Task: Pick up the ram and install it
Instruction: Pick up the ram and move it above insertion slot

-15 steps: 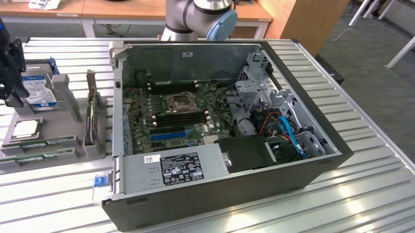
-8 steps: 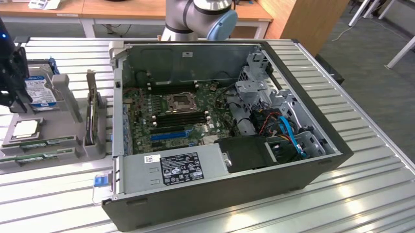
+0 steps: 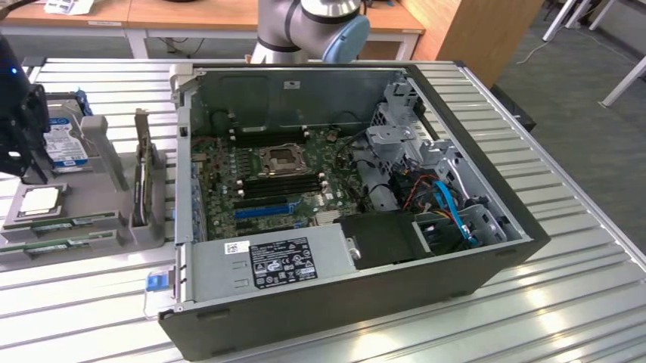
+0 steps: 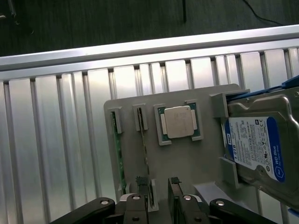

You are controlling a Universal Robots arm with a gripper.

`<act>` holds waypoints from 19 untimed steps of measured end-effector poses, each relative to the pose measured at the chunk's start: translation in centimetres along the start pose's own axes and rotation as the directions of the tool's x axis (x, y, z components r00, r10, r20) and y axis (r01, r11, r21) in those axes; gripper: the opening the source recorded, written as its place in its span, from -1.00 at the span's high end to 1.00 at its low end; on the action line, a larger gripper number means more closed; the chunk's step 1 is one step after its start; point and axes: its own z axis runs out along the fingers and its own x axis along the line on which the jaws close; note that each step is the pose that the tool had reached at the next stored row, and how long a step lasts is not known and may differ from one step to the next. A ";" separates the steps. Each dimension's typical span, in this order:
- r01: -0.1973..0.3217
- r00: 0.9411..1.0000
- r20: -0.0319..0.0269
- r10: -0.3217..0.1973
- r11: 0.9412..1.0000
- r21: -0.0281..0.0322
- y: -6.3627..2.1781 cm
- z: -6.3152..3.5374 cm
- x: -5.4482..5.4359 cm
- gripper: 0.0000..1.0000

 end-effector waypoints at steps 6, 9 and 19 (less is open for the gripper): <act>0.001 1.000 0.000 -0.001 1.000 0.000 -0.05 0.93 0.1 0.38; 0.002 1.000 0.000 -0.002 1.000 0.000 -0.05 0.92 0.1 0.38; 0.044 0.999 -0.002 -0.044 0.999 -0.001 -0.06 0.93 0.1 0.38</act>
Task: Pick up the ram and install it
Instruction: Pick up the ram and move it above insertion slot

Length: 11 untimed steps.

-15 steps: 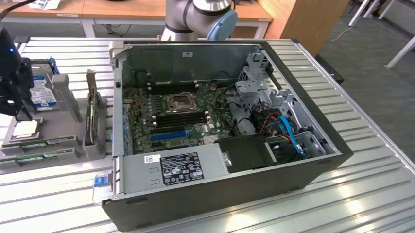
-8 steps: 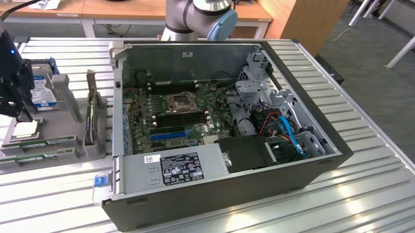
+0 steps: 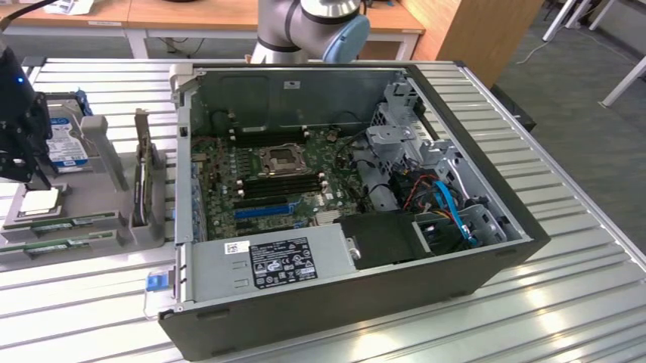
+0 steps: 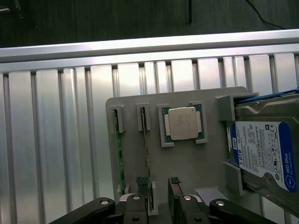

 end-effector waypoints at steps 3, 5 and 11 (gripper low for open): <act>0.000 1.000 0.000 0.000 1.000 0.000 -0.01 0.01 0.1 0.38; 0.000 1.000 0.000 0.000 1.000 0.000 -0.03 0.00 0.3 0.38; 0.000 1.000 0.000 0.000 1.000 0.000 -0.11 -0.03 1.1 0.38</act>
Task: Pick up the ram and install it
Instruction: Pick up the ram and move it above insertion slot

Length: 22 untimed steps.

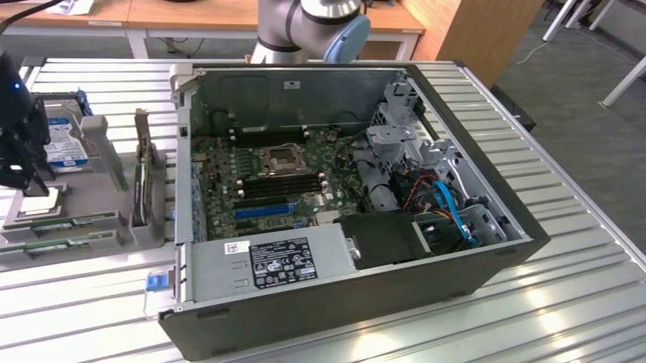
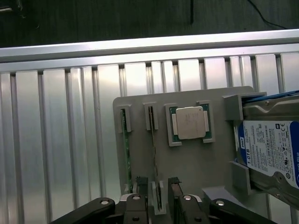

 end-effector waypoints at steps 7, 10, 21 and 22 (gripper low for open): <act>0.000 1.000 0.000 0.000 1.000 0.000 -0.12 -0.03 1.1 0.38; 0.000 1.000 0.000 0.000 1.000 0.000 -0.17 -0.04 1.6 0.38; 0.000 1.000 0.000 0.000 1.000 0.000 -0.24 0.50 2.1 0.38; 0.000 1.000 0.000 0.000 1.000 0.000 -0.25 0.69 2.1 0.38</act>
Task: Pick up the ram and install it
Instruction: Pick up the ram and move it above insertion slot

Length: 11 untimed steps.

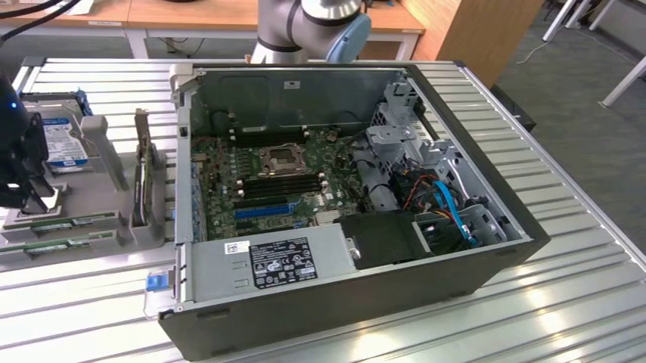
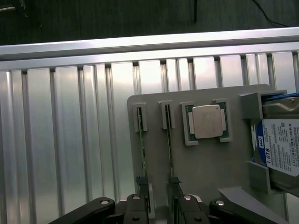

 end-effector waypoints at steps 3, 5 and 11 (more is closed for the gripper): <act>0.000 1.000 0.000 0.000 1.000 0.000 -0.03 0.54 0.1 0.38; 0.000 1.000 0.000 0.000 1.000 0.000 -0.05 0.90 0.2 0.38; 0.000 1.000 0.000 0.000 1.000 0.000 -0.12 1.99 0.3 0.38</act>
